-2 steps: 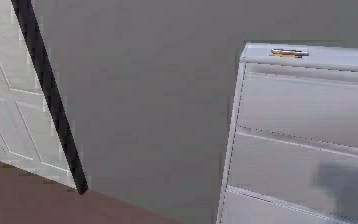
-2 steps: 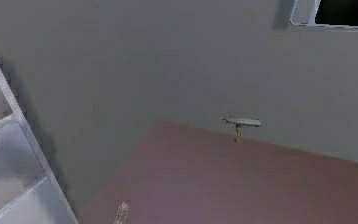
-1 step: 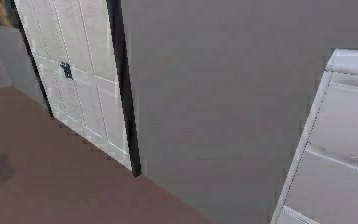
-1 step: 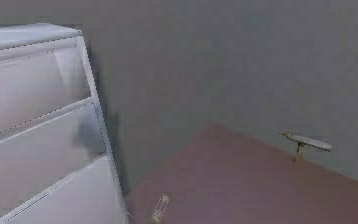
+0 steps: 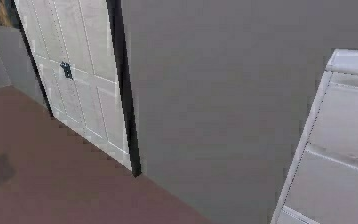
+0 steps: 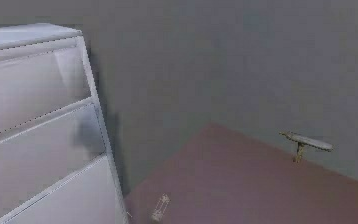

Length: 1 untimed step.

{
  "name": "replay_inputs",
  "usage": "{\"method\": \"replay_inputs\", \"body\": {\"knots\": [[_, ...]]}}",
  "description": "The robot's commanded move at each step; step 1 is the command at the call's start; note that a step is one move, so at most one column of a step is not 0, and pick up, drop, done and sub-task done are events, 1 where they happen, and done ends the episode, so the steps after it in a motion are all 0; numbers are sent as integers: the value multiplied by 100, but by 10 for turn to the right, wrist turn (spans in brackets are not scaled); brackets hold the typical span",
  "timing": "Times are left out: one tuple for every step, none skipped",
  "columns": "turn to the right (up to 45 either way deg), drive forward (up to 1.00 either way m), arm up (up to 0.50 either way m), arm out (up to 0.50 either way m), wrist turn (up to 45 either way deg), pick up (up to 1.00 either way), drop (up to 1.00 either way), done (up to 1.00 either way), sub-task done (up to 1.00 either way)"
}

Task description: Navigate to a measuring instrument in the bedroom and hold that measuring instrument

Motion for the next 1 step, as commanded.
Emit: {"method": "replay_inputs", "body": {"knots": [[0, 0, 0, 50, 0, 0, 0, 0, 0]]}}
